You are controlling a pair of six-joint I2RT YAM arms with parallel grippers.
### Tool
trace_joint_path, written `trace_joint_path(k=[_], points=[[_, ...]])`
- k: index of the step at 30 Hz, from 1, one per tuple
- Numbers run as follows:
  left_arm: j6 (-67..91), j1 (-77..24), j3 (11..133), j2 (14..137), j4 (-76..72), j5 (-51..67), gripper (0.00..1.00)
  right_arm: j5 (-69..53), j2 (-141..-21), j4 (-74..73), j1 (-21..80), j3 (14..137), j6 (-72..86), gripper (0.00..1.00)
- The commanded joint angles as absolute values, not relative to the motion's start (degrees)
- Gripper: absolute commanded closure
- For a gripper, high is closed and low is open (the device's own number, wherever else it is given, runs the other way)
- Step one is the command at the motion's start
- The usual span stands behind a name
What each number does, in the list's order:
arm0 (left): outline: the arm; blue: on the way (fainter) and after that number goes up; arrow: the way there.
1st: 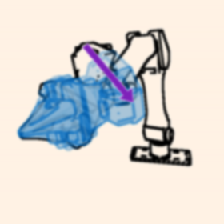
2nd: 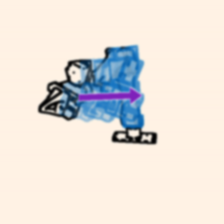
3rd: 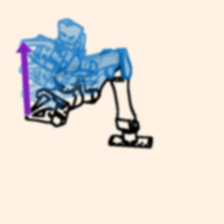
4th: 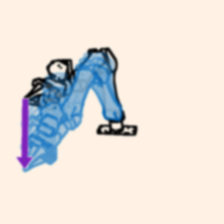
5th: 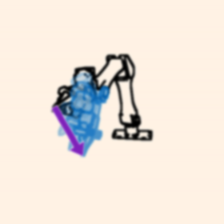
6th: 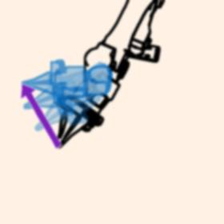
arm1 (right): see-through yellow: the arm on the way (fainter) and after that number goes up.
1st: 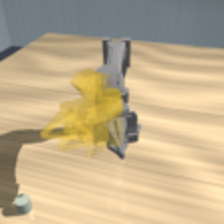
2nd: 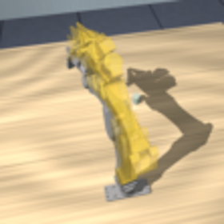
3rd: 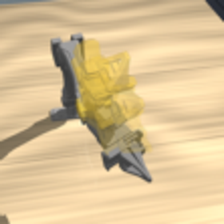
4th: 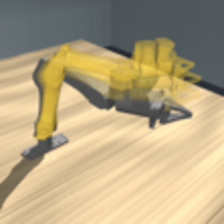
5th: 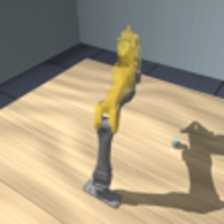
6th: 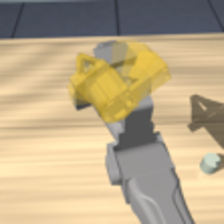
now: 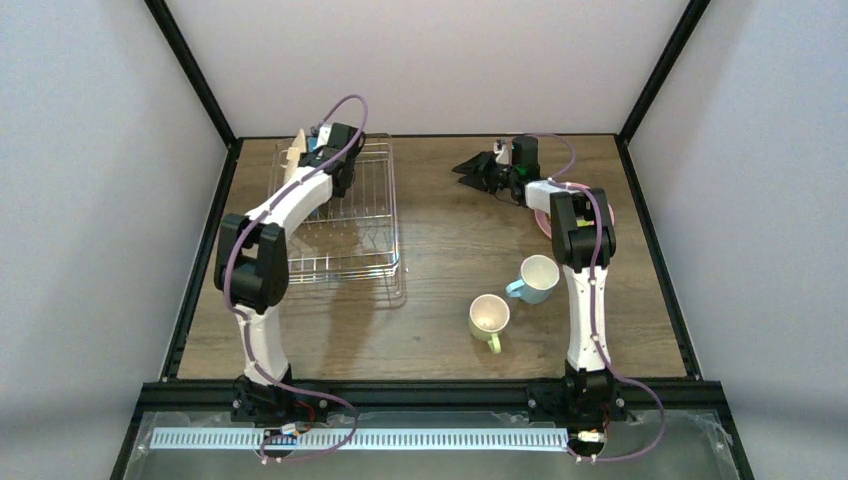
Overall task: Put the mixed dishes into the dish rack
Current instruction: Insert the plate into the dish rack.
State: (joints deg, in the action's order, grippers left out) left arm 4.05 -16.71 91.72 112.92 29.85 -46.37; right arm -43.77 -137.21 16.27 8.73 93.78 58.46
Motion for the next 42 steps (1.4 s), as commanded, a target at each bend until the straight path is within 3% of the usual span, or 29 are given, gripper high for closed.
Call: trace_joint_path(k=[1, 16, 42], points=[[10.58, -15.35, 89.08, 116.80, 38.47, -44.03, 0.97, -44.12, -134.73, 17.97, 9.08, 92.31, 56.97, 0.06], [15.91, -15.61, 89.04, 112.50, 40.99, -49.55, 0.97, -43.88, -130.88, 19.83, 9.06, 86.89, 57.32, 0.06], [22.48, -15.64, 96.31, 107.66, 45.86, -51.69, 0.97, -43.33, -127.70, 10.71, 9.06, 90.43, 53.73, 0.05]])
